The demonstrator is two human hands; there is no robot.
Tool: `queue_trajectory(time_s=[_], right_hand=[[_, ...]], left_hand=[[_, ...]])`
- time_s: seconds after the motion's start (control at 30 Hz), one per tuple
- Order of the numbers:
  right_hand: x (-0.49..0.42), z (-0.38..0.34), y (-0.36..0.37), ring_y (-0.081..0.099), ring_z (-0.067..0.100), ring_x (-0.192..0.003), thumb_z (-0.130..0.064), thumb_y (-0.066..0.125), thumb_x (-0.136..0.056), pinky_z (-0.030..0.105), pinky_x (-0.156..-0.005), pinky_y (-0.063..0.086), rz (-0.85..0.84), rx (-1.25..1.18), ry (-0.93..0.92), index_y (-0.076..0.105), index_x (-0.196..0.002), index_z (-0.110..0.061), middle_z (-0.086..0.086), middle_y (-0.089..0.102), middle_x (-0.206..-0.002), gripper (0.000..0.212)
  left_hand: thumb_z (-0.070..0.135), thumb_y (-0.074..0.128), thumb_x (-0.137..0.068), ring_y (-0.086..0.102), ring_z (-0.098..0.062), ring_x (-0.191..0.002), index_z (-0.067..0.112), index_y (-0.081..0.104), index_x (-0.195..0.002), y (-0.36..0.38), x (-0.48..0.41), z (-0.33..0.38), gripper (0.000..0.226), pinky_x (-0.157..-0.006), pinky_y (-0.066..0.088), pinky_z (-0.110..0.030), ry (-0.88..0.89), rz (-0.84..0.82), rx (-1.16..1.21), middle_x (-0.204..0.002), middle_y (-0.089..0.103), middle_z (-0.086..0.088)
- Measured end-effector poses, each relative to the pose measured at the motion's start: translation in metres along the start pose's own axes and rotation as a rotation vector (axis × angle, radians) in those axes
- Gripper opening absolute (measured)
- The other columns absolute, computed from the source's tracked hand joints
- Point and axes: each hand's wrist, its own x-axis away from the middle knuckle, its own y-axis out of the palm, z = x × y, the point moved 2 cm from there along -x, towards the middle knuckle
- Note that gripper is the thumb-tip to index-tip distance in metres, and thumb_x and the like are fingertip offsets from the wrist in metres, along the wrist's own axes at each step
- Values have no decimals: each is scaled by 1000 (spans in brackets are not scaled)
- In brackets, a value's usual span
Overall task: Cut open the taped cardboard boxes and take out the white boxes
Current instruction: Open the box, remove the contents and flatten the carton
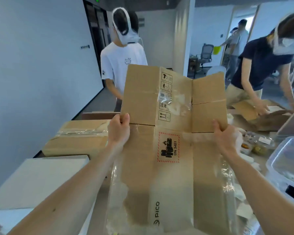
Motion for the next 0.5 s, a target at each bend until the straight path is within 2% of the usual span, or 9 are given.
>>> queue_trajectory(time_s=[0.13, 0.2, 0.3, 0.43, 0.5], right_hand=[[21, -60, -46, 62, 40, -90, -54, 50, -95, 41, -76, 47, 15, -86, -54, 65, -96, 1, 23, 67, -95, 57], [35, -90, -59, 62, 37, -85, -57, 51, -94, 41, -74, 49, 0, -149, -82, 67, -85, -5, 18, 67, -87, 55], [61, -133, -67, 56, 31, -75, -60, 51, -93, 36, -66, 43, -48, -234, -125, 55, -58, -17, 7, 58, -69, 55], [100, -199, -67, 55, 30, -63, -60, 51, -92, 35, -61, 40, -89, -344, -250, 51, -54, -6, 8, 57, -60, 66], [122, -236, -63, 55, 29, -61, -58, 51, -93, 36, -60, 41, -127, -376, -329, 45, -50, -10, 6, 53, -56, 65]], left_hand=[[35, 45, -103, 53, -27, -90, 3, 58, -91, -67, 6, 42, 36, -78, 40, -36, 82, 96, -3, -83, 55, -1], [34, 43, -104, 48, -25, -89, 5, 54, -88, -106, 10, 57, 34, -78, 35, -34, 99, 148, -29, -78, 49, 4], [36, 45, -104, 52, -29, -89, 2, 53, -87, -171, 13, 66, 39, -74, 37, -34, 119, 252, -43, -80, 52, 0], [39, 44, -103, 53, -29, -87, 3, 52, -89, -265, 29, 74, 40, -73, 39, -36, 132, 403, -106, -88, 55, -6], [40, 42, -104, 51, -29, -87, 4, 51, -89, -312, 45, 76, 39, -74, 40, -37, 143, 480, -156, -91, 55, -8]])
